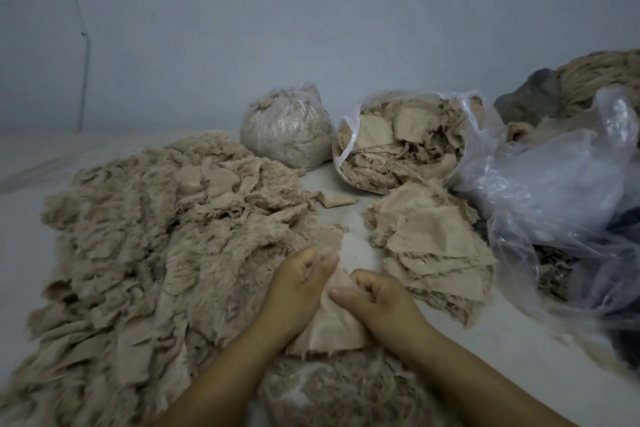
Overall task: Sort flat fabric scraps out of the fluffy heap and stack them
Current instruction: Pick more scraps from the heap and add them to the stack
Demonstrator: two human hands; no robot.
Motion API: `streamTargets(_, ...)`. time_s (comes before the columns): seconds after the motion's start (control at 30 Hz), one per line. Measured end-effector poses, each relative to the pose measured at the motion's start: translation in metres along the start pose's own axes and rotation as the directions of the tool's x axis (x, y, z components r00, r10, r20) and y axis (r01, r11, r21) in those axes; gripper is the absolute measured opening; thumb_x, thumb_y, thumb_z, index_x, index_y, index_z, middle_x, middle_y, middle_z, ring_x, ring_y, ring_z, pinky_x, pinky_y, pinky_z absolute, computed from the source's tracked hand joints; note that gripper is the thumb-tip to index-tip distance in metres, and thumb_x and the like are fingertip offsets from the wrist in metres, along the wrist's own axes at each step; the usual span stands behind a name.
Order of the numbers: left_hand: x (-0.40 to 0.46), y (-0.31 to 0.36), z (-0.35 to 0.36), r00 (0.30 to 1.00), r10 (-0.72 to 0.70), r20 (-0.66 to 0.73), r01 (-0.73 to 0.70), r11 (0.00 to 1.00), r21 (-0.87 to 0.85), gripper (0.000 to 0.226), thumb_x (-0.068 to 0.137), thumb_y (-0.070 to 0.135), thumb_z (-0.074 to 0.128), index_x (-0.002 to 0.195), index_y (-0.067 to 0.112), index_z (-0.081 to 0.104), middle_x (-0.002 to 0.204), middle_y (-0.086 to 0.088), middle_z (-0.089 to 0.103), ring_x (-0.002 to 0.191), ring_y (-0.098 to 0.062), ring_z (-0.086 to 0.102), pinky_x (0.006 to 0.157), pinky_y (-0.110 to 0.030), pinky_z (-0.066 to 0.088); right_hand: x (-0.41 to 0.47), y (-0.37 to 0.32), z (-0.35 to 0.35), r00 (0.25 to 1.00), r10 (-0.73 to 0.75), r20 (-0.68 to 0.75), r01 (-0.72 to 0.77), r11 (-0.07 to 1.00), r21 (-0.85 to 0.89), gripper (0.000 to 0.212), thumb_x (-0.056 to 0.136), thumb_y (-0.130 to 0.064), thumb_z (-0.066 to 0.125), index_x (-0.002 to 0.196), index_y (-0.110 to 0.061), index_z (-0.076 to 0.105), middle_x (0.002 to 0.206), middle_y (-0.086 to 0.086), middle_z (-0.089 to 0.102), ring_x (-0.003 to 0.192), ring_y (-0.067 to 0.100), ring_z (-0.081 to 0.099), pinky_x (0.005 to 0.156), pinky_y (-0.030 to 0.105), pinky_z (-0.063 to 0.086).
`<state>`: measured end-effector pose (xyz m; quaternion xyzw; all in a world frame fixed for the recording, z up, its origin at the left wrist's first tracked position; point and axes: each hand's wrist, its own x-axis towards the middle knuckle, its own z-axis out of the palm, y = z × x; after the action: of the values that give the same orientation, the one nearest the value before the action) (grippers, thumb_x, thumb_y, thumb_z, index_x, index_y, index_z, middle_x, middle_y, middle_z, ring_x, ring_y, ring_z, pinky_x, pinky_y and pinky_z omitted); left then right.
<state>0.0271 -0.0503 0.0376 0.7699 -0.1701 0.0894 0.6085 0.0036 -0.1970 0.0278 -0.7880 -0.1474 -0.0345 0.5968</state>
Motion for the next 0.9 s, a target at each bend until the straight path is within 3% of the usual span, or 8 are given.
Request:
streamTargets(0.17,0.007,-0.005,-0.004,0.982,-0.016,-0.186,0.04,0.991,0.124,0.038,0.098,0.023,0.044,0.061,0.016,0.04,0.056,0.004,0.038,0.053,-0.011,0.035,0.054,-0.03,0.032,-0.001,0.002,-0.008,0.996,0.076,0.045,-0.084,0.973,0.216,0.029,0.084,-0.026,0.068,0.061,-0.017,0.052,0.057,-0.004,0.045,0.054,0.01,0.04,0.05,0.021,0.032)
streamTargets(0.33,0.001,-0.007,0.008,0.997,0.073,-0.015,-0.068,0.975,0.21,0.038,0.097,0.019,0.047,0.06,0.022,0.04,0.052,0.014,0.042,0.052,-0.001,0.037,0.052,-0.02,0.032,0.0,-0.002,-0.002,0.996,0.077,0.055,-0.086,0.979,0.184,0.03,0.083,-0.029,0.071,0.073,-0.006,0.055,0.061,0.002,0.042,0.057,0.012,0.037,0.054,0.025,0.031)
streamTargets(0.4,0.007,-0.009,0.005,0.993,0.049,-0.109,-0.023,0.974,0.227,0.036,0.098,0.02,0.045,0.063,0.02,0.044,0.054,0.011,0.045,0.053,-0.004,0.04,0.054,-0.024,0.034,0.002,-0.002,-0.004,0.999,0.05,0.014,-0.051,0.985,0.164,0.026,0.087,-0.018,0.067,0.069,-0.008,0.051,0.059,0.003,0.035,0.055,0.014,0.031,0.051,0.026,0.026)
streamTargets(0.53,0.015,-0.008,-0.015,0.937,-0.107,-0.333,0.093,0.994,-0.056,0.035,0.101,0.026,0.039,0.073,0.009,0.052,0.048,0.001,0.048,0.042,-0.017,0.045,0.045,-0.031,0.038,0.0,-0.003,-0.007,0.991,0.102,-0.083,-0.074,0.956,0.285,0.043,0.082,-0.027,0.068,0.067,0.002,0.042,0.065,0.009,0.036,0.062,0.023,0.031,0.057,0.034,0.026)
streamTargets(0.63,0.004,-0.001,-0.005,0.991,-0.102,-0.083,0.089,0.986,-0.141,0.029,0.093,0.039,0.047,0.086,0.016,0.062,0.065,0.006,0.062,0.055,-0.007,0.057,0.053,-0.021,0.046,0.001,-0.002,-0.007,0.985,0.132,-0.11,-0.084,0.929,0.362,0.048,0.081,-0.031,0.069,0.082,0.013,0.048,0.073,0.023,0.049,0.068,0.028,0.044,0.062,0.041,0.036)
streamTargets(0.7,-0.001,0.001,0.006,0.994,-0.087,0.061,0.09,0.994,-0.054,0.023,0.087,0.039,0.057,0.082,0.018,0.064,0.07,0.01,0.063,0.063,-0.004,0.058,0.059,-0.014,0.045,0.003,-0.002,-0.004,0.985,0.12,-0.127,-0.065,0.926,0.371,0.043,0.084,-0.029,0.066,0.095,0.011,0.055,0.086,0.033,0.058,0.074,0.03,0.054,0.069,0.045,0.044)
streamTargets(0.8,0.005,0.001,0.007,0.985,-0.153,-0.078,0.142,0.981,-0.129,0.026,0.095,0.018,0.053,0.071,0.011,0.06,0.06,0.001,0.054,0.054,-0.011,0.048,0.048,-0.018,0.038,0.005,0.001,-0.003,0.962,0.107,-0.252,-0.018,0.943,0.332,0.023,0.094,-0.018,0.056,0.094,0.005,0.058,0.081,0.018,0.059,0.076,0.024,0.054,0.072,0.04,0.046)
streamTargets(0.9,0.011,0.001,-0.006,0.937,-0.279,-0.209,0.179,0.9,-0.398,0.03,0.097,0.028,0.047,0.077,0.006,0.052,0.048,-0.003,0.042,0.038,-0.014,0.034,0.039,-0.018,0.027,0.007,0.005,-0.007,0.931,0.142,-0.337,-0.008,0.929,0.37,0.022,0.098,-0.022,0.05,0.084,-0.008,0.058,0.077,0.006,0.059,0.074,0.02,0.055,0.07,0.035,0.047)
